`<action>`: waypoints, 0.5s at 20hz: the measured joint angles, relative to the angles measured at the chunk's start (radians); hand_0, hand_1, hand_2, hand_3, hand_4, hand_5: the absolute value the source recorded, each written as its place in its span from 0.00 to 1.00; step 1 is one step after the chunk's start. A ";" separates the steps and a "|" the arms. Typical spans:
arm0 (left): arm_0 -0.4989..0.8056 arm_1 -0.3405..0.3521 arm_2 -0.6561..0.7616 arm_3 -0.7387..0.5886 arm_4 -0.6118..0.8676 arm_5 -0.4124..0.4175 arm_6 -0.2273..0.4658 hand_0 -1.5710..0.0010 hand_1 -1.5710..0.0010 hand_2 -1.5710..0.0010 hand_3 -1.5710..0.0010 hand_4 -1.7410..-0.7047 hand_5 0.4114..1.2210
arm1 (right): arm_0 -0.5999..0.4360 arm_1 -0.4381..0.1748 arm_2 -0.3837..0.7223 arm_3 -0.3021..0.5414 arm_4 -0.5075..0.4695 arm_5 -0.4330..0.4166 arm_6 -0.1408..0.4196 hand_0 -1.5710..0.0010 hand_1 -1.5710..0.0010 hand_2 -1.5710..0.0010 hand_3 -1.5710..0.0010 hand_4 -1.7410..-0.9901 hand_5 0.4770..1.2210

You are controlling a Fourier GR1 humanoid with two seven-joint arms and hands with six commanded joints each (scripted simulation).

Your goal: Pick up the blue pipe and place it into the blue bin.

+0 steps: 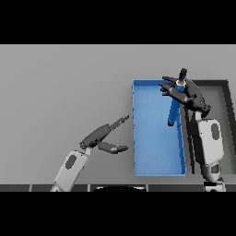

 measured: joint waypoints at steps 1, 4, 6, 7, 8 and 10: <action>-0.004 0.007 0.006 -0.003 0.002 -0.001 -0.003 1.00 1.00 1.00 1.00 0.82 0.01 | 0.007 0.009 0.016 0.011 0.017 -0.021 0.003 0.00 0.00 0.00 0.20 0.00 1.00; -0.012 0.009 0.008 -0.007 0.004 -0.003 0.006 1.00 1.00 1.00 1.00 0.83 0.01 | 0.049 -0.001 0.080 0.043 0.086 -0.055 0.003 0.00 0.00 0.00 0.42 0.00 1.00; -0.018 0.009 0.009 -0.002 -0.001 0.000 0.010 1.00 1.00 1.00 1.00 0.83 0.01 | 0.054 -0.018 0.144 0.096 0.100 -0.113 0.003 0.07 0.15 0.15 0.50 0.08 1.00; -0.010 0.014 0.010 -0.003 0.000 -0.003 0.003 1.00 1.00 1.00 1.00 0.83 0.01 | 0.041 -0.045 0.187 0.145 0.076 -0.136 0.003 0.25 0.32 0.32 0.60 0.20 1.00; -0.006 0.014 0.008 -0.003 -0.001 -0.003 0.001 1.00 1.00 1.00 1.00 0.83 0.01 | 0.023 -0.078 0.246 0.185 0.039 -0.161 0.002 0.40 0.46 0.45 0.68 0.32 1.00; 0.002 0.006 -0.002 -0.016 -0.003 -0.001 0.001 1.00 1.00 1.00 1.00 0.83 0.02 | -0.023 -0.149 0.358 0.240 -0.046 -0.201 0.002 0.62 0.65 0.65 0.79 0.54 1.00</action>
